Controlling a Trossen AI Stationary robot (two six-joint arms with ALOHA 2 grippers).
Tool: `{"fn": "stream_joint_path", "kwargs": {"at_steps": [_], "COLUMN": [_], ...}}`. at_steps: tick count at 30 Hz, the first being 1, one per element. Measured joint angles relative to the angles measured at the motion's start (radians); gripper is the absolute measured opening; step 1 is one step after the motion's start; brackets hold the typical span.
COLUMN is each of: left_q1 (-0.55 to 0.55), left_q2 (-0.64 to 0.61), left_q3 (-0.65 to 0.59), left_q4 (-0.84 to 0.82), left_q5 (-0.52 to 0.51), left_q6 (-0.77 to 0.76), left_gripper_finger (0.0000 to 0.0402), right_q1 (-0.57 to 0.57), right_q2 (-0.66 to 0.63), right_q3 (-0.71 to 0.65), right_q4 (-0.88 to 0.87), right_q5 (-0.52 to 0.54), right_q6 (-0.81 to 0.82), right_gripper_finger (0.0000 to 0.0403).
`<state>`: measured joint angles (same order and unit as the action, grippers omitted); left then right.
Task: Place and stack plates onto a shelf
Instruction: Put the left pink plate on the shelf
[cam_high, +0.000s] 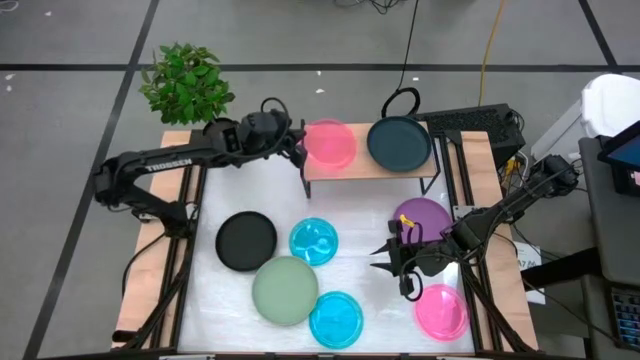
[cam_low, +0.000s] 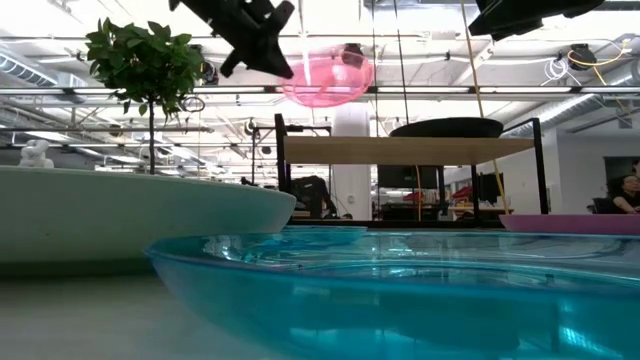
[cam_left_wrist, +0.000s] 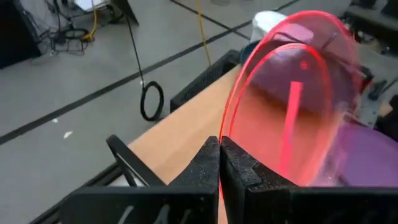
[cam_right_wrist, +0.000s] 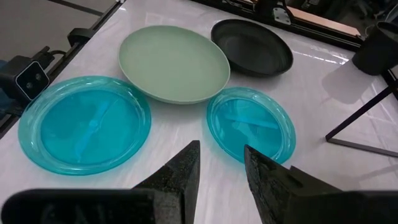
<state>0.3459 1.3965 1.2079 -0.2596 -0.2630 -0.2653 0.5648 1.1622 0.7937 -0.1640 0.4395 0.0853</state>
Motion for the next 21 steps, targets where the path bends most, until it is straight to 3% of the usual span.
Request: {"fn": "stream_joint_path", "kwargs": {"at_steps": [21], "left_q1": [0.045], "left_q2": [0.091], "left_q3": [-0.001], "left_q4": [0.095], "left_q5": [-0.007], "left_q6": [-0.084], "left_gripper_finger": [0.0000], "right_q1": [0.000], "right_q2": [0.000], "right_q3": [0.000], "right_q4": [-0.006], "right_q5": [0.000], "right_q6": [0.004], "right_gripper_finger": [0.0109]}}
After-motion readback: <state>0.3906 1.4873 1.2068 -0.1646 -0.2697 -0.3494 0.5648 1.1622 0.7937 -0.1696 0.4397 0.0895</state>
